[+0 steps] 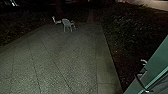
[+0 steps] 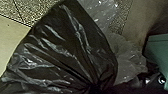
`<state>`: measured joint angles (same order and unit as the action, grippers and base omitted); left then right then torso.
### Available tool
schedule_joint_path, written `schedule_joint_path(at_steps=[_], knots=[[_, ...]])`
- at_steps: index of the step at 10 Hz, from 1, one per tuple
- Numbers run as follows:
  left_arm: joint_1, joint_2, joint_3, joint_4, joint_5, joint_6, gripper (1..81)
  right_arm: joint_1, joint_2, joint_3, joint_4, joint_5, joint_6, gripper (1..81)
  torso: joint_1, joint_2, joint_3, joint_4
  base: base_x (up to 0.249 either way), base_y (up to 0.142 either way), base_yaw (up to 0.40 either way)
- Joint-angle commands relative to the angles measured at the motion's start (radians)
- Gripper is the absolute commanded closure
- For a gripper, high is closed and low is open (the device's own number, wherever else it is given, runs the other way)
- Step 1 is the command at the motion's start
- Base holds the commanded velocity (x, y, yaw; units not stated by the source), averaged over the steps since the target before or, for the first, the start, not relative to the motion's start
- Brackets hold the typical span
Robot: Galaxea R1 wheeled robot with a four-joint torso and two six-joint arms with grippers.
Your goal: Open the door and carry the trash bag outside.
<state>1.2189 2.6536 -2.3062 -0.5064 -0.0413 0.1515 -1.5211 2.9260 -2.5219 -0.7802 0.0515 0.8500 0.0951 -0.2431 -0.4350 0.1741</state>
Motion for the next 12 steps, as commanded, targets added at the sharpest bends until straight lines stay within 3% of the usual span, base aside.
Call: schedule_joint_path(at_steps=[1, 2, 3, 7, 8, 11, 12], knots=[[-0.092, -0.05, -0.003, -0.031, 0.066, -0.006, 81.1, 0.006, 0.0, 0.008, -0.01, -0.047, 0.0, 1.0, 0.0, 0.0, 0.001, -0.003, 0.0, 0.0, 0.0], [-0.113, -0.055, -0.003, -0.038, 0.066, -0.006, 81.1, 0.005, 0.0, 0.008, -0.01, -0.047, 0.0, 1.0, 0.0, 0.0, -0.004, 0.017, 0.0, 0.0, 0.0], [-0.136, -0.059, -0.003, -0.041, 0.066, -0.006, 81.1, 0.005, 0.0, 0.008, -0.01, -0.047, 0.0, 1.0, 0.0, 0.0, -0.008, 0.027, 0.0, 0.0, 0.0], [-0.183, -0.075, -0.001, -0.063, 0.081, -0.004, 81.1, 0.0, 0.005, 0.006, -0.01, -0.045, -0.002, 1.0, 0.0, 0.001, -0.009, 0.026, 0.0, 0.0, 0.0], [-0.183, -0.078, -0.001, -0.063, 0.083, -0.004, 1.0, 0.001, 0.009, 0.003, -0.01, -0.045, -0.002, 1.0, 0.001, 0.001, -0.009, 0.026, 0.0, 0.0, 0.0], [-0.178, -0.079, 0.001, -0.058, 0.087, -0.004, 1.0, 0.001, 0.009, 0.003, -0.01, -0.047, -0.002, 1.0, 0.001, 0.001, -0.009, 0.026, 0.0, 0.0, 0.0], [-0.169, -0.069, -0.004, -0.049, 0.087, -0.004, 1.0, 0.001, 0.009, 0.002, -0.008, -0.045, 0.0, 1.0, 0.001, 0.001, 0.025, 0.026, 0.0, 0.0, 0.0]])
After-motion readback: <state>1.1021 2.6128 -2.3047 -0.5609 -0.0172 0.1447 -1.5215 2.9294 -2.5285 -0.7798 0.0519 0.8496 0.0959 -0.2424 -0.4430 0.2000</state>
